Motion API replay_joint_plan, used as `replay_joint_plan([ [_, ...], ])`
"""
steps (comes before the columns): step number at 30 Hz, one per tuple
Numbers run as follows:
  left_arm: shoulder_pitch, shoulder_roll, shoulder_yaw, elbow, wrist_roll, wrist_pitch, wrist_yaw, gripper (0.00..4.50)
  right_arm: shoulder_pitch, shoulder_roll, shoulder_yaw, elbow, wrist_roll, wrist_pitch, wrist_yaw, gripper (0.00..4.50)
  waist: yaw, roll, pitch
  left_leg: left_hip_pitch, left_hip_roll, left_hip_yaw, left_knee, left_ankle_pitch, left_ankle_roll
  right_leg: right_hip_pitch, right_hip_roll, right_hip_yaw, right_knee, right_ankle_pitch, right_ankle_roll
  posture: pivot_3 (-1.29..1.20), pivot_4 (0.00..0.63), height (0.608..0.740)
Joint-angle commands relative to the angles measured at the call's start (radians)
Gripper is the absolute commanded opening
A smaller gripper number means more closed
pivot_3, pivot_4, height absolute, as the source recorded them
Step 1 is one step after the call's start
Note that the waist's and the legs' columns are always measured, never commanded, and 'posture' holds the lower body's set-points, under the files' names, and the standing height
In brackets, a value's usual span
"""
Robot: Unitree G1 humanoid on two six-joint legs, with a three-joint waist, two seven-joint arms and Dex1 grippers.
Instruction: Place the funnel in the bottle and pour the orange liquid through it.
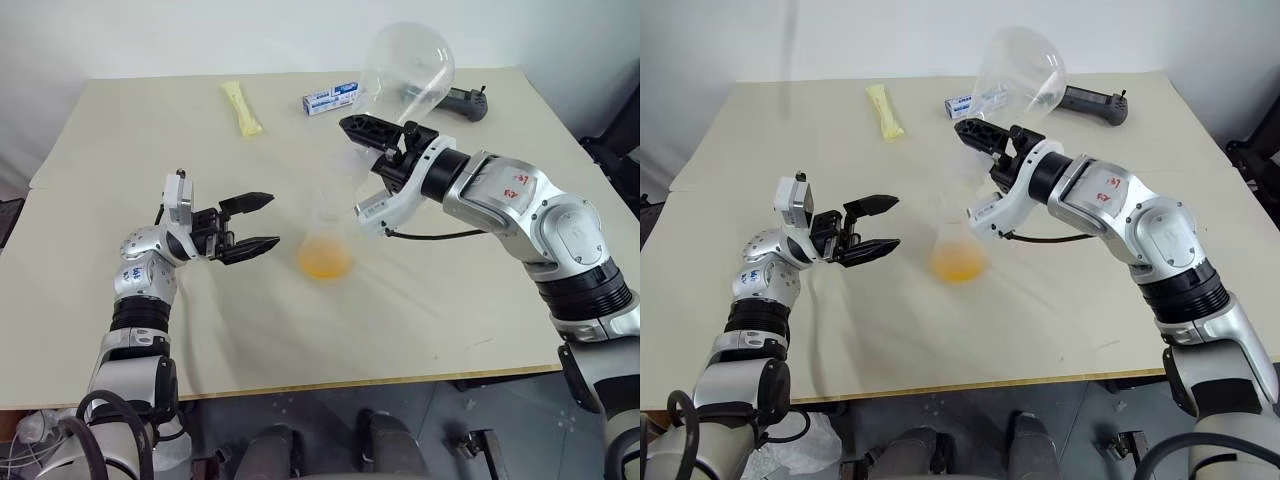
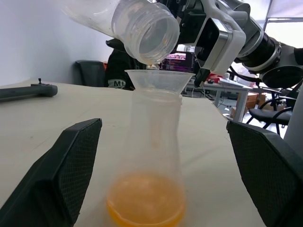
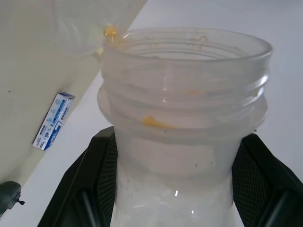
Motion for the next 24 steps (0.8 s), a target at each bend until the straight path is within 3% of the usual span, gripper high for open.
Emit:
replay_joint_plan([
  [1,-0.004,0.002,0.009,-0.022,-0.012,-0.012,-0.012,4.5,-0.023,0.005,-0.024,-0.013,0.007,0.006,-0.018,2.74,0.0,0.0,0.0,0.0,0.0,0.0,0.0,0.0,0.0,0.0,0.0,0.0,0.0,0.0,0.0,0.0,0.15,0.74],
  [6,-0.007,0.002,0.01,-0.017,-0.011,-0.017,-0.01,4.5,0.003,0.046,-0.055,-0.021,0.061,0.078,0.016,2.74,-0.001,0.0,0.0,0.0,0.0,0.0,0.0,0.0,0.0,0.0,0.0,0.0,0.0,0.0,0.0,0.0,0.15,0.74],
  [11,-0.015,0.002,0.004,-0.012,-0.001,-0.019,-0.002,4.5,0.073,0.144,-0.144,-0.084,0.222,0.281,0.117,2.74,0.001,0.0,0.0,0.0,0.0,-0.001,0.0,0.0,0.0,0.0,0.0,-0.001,0.001,0.0,0.0,0.0,0.15,0.74],
  [15,-0.023,0.008,0.0,-0.005,0.005,-0.016,-0.003,4.5,0.119,0.268,-0.246,-0.168,0.362,0.549,0.198,2.74,0.0,0.0,0.0,0.0,0.0,-0.001,0.0,0.0,0.0,0.0,0.0,-0.001,0.001,0.0,0.0,0.0,0.15,0.74],
  [19,-0.034,0.021,-0.004,0.0,0.009,-0.003,-0.013,4.5,0.168,0.4,-0.41,-0.257,0.629,0.77,0.228,2.74,0.001,0.0,0.0,0.0,0.0,-0.002,0.001,0.0,0.0,0.0,0.0,-0.001,0.002,0.0,0.0,0.0,0.15,0.74],
  [24,-0.046,0.032,-0.011,0.011,0.017,0.004,-0.016,4.5,0.216,0.434,-0.589,-0.257,0.828,0.939,0.18,2.74,0.003,0.0,0.0,0.0,-0.001,-0.003,0.001,0.0,0.0,0.001,-0.001,-0.001,0.003,0.0,0.0,0.0,0.15,0.74],
])
